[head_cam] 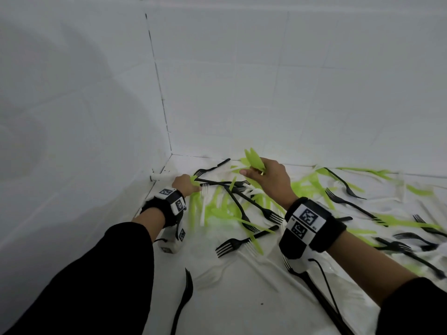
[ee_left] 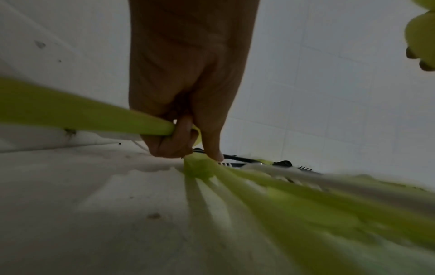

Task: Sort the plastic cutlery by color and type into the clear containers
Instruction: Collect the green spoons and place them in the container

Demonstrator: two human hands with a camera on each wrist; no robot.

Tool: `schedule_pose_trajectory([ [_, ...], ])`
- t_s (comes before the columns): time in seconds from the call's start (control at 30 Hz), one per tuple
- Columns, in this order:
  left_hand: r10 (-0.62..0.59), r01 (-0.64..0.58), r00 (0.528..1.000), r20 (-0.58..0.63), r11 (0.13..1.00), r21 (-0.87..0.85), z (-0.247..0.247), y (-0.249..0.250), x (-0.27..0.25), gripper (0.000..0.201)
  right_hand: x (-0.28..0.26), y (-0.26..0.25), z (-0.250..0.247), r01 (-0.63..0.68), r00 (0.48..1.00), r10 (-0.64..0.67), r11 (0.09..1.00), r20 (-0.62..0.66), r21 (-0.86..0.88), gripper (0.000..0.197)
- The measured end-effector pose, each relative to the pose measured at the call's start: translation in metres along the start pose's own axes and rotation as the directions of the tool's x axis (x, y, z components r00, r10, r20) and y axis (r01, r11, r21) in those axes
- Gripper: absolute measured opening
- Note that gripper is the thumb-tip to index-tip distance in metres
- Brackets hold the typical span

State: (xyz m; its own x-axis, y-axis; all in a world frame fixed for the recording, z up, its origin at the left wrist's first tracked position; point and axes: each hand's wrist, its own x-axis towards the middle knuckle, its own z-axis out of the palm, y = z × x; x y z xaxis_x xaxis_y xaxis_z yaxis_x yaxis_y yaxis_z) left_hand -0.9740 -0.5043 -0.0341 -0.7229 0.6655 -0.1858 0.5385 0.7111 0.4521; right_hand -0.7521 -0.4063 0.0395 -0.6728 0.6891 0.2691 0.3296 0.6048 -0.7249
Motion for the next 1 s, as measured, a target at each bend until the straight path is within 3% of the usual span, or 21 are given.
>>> schedule_pose_trajectory([
  [0.13, 0.049, -0.050, 0.998, -0.044, 0.998, -0.037, -0.003, -0.003, 0.002, 0.048, 0.009, -0.012, 0.006, 0.048, 0.999, -0.050, 0.989, -0.011, -0.138, 0.047],
  [0.2, 0.045, -0.050, 0.998, -0.044, 0.991, -0.125, -0.002, -0.007, 0.000, 0.037, 0.013, -0.018, 0.014, 0.077, 0.997, -0.077, 0.988, 0.005, -0.131, 0.042],
  [0.27, -0.013, 0.008, 1.000, -0.014, 0.960, -0.278, -0.003, -0.013, 0.001, 0.031, 0.021, -0.019, 0.031, 0.064, 0.993, -0.057, 0.996, 0.107, -0.063, 0.036],
  [0.33, -0.066, 0.075, 0.997, 0.035, 0.902, -0.425, -0.005, -0.012, -0.003, 0.023, 0.025, -0.013, 0.045, 0.020, 0.974, -0.003, 0.997, 0.227, -0.076, 0.031],
  [0.4, -0.068, 0.085, 0.996, 0.051, 0.830, -0.552, -0.013, -0.013, -0.007, 0.013, 0.026, -0.006, 0.061, -0.003, 0.928, 0.088, 0.973, 0.363, -0.229, 0.042],
  [0.47, -0.057, 0.077, 0.997, 0.052, 0.709, -0.701, -0.027, -0.015, -0.017, 0.010, 0.021, -0.002, 0.075, 0.092, 0.848, 0.141, 0.910, 0.511, -0.403, 0.064],
  [0.53, -0.037, 0.066, 0.998, 0.055, 0.554, -0.830, -0.036, -0.008, -0.022, 0.017, 0.014, 0.005, 0.076, 0.194, 0.788, 0.177, 0.838, 0.590, -0.510, 0.071],
  [0.6, -0.046, 0.031, 0.999, 0.009, 0.506, -0.862, -0.046, -0.009, -0.025, 0.017, 0.013, 0.005, 0.080, 0.216, 0.780, 0.189, 0.813, 0.597, -0.541, 0.069],
  [0.73, -0.005, -0.067, 0.995, -0.095, 0.676, -0.734, -0.048, -0.007, -0.027, 0.015, 0.013, 0.007, 0.076, 0.138, 0.816, 0.193, 0.850, 0.545, -0.508, 0.068],
  [0.8, 0.123, -0.138, 0.990, -0.066, 0.805, -0.577, -0.041, -0.003, -0.032, 0.011, 0.010, 0.007, 0.067, 0.036, 0.868, 0.163, 0.922, 0.469, -0.387, 0.060],
  [0.87, 0.306, -0.280, 0.951, 0.035, 0.905, -0.319, -0.027, 0.006, -0.039, 0.015, 0.006, 0.008, 0.050, -0.065, 0.937, 0.146, 0.966, 0.318, -0.252, 0.056],
  [0.97, 0.453, -0.464, 0.877, 0.164, 0.885, 0.034, -0.006, 0.015, -0.047, 0.029, 0.003, 0.008, 0.020, -0.127, 0.987, 0.135, 0.988, 0.090, -0.091, 0.048],
  [1.0, 0.428, -0.452, 0.883, 0.194, 0.887, 0.100, -0.002, 0.011, -0.048, 0.033, 0.004, 0.005, 0.013, -0.126, 0.990, 0.127, 0.992, 0.062, -0.025, 0.042],
])
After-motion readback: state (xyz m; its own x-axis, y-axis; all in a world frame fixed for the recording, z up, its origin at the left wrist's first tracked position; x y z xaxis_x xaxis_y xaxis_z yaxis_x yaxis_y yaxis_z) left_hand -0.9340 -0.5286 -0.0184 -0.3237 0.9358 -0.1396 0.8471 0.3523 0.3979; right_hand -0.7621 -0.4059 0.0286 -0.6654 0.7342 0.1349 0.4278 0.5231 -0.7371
